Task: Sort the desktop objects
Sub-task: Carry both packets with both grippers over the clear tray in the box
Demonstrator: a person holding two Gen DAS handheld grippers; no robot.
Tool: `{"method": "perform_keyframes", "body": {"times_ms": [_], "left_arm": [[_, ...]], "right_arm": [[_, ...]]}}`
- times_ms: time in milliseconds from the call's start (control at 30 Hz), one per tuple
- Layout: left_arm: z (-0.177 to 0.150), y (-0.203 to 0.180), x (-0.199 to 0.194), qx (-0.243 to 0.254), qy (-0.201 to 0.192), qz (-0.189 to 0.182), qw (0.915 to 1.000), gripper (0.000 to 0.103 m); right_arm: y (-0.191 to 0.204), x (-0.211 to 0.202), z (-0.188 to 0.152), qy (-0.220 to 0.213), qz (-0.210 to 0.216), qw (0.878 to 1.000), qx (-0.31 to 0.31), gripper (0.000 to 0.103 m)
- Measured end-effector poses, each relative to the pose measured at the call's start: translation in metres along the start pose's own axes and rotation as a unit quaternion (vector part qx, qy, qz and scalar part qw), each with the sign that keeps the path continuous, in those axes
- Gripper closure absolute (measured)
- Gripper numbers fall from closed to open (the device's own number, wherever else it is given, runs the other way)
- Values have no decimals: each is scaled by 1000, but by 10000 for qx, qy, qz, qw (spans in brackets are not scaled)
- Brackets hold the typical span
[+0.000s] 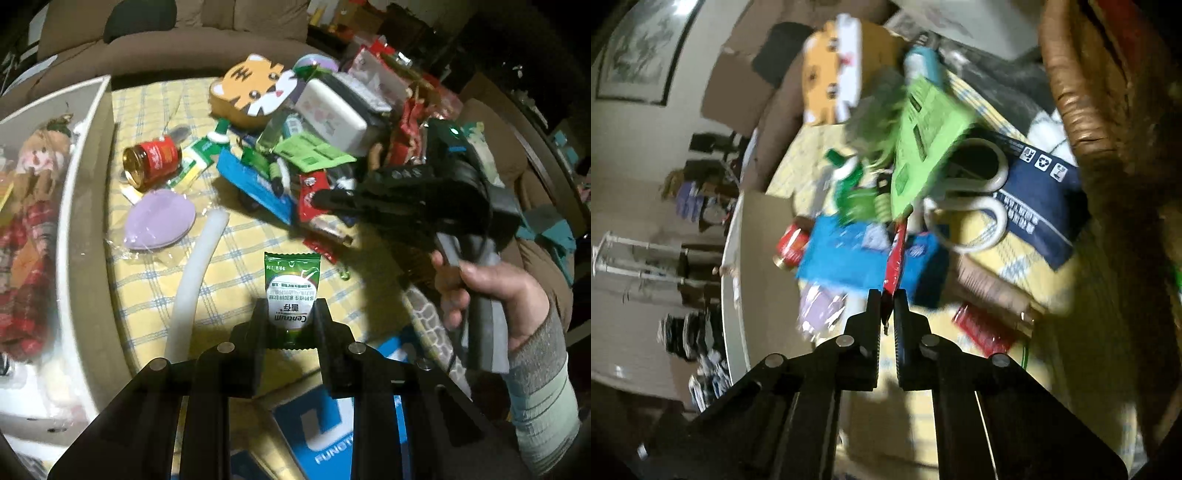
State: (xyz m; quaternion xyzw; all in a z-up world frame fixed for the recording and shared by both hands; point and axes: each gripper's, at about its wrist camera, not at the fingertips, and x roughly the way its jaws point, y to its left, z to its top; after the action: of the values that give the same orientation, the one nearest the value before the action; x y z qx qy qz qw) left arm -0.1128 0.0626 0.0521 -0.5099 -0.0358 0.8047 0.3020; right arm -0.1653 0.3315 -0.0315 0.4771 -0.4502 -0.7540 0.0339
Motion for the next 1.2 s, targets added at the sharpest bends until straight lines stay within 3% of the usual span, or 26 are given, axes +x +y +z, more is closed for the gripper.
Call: {"method": "perform_keyframes", "body": {"times_ms": [167,300,500,600,800,933,1200], "left_arm": [[-8,7,-49,-90,-247,-77,9996,79],[-17,39,-102,-297,-460,92,9985,79],[-29,138,-165,-816,-452,969,9909,79],[-36,193,-173,-1116,-300,1413,9832,79],[-38,262,-158,-1421,-67,1683,9754,79],[-31,282,-146,-1361,67,1849,9733,79],[-20,303,-120,-1182,353,2270,9661,73]], "right_arm": [[28,-35,-30,24,309,9987,-413,96],[69,-51,-56,169,647,9948,-766,96],[149,-34,-103,600,1062,9831,-1365,96],[192,0,-125,871,1102,9762,-1650,96],[258,99,-163,1492,989,9644,-1945,96],[283,159,-178,1742,657,9582,-2171,96],[294,224,-194,2002,-171,9417,-2699,95]]}}
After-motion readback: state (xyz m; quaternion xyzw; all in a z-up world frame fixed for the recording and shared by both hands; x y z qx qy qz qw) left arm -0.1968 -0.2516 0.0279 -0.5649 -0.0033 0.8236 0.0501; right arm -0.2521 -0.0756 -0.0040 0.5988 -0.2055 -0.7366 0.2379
